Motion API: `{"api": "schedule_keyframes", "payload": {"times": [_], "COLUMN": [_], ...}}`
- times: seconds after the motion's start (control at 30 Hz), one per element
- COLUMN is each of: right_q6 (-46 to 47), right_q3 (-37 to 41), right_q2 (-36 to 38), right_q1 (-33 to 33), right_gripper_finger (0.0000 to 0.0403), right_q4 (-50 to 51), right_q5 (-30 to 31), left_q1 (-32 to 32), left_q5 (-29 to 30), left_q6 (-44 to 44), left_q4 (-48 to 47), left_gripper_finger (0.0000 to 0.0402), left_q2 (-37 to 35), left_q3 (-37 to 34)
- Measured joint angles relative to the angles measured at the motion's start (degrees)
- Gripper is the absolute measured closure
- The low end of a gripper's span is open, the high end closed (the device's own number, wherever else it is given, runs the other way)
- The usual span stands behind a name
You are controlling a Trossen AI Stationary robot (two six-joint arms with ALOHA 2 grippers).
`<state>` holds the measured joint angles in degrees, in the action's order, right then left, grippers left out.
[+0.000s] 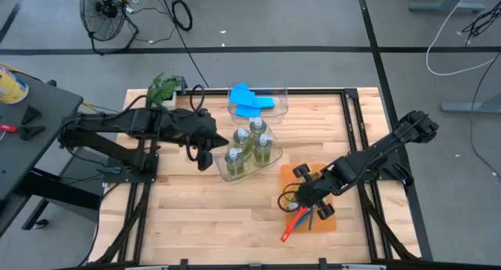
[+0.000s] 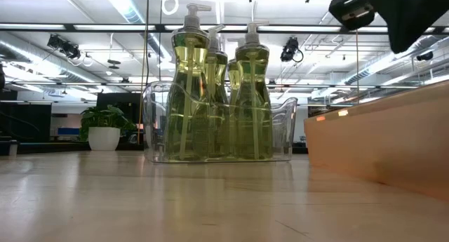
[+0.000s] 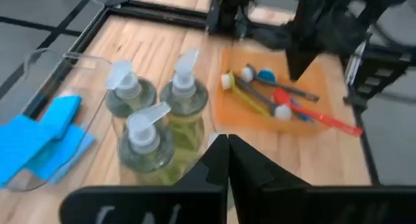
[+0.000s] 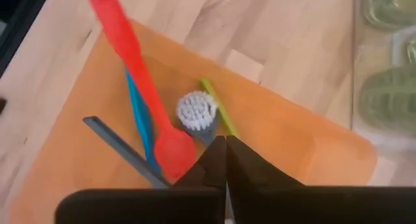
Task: Pick & Place Kitchen Sink Supplies
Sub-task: Return to Home Position
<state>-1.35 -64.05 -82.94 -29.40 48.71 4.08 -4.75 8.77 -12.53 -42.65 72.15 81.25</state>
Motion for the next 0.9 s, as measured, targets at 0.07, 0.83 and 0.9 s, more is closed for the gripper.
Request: {"api": "schedule_keyframes", "payload": {"times": [0.07,0.83,0.9], "right_q6": [1.56,3.95,4.23], "right_q3": [0.04,27.42,30.25], "right_q2": [0.19,27.29,30.27], "right_q1": [0.79,13.46,13.48], "right_gripper_finger": [0.0391,0.0402,0.0402], "right_q4": [0.13,-40.75,-42.75], "right_q5": [-0.42,0.89,0.87], "left_q1": [0.0,0.09,0.09], "left_q5": [-0.06,0.55,0.64], "left_q6": [-0.61,-2.08,-0.97], "left_q4": [3.24,19.58,19.12], "left_gripper_finger": [0.0393,0.0396,0.0395], "left_q2": [-1.97,-29.97,-30.71], "left_q3": [-4.01,-31.47,-31.54]}}
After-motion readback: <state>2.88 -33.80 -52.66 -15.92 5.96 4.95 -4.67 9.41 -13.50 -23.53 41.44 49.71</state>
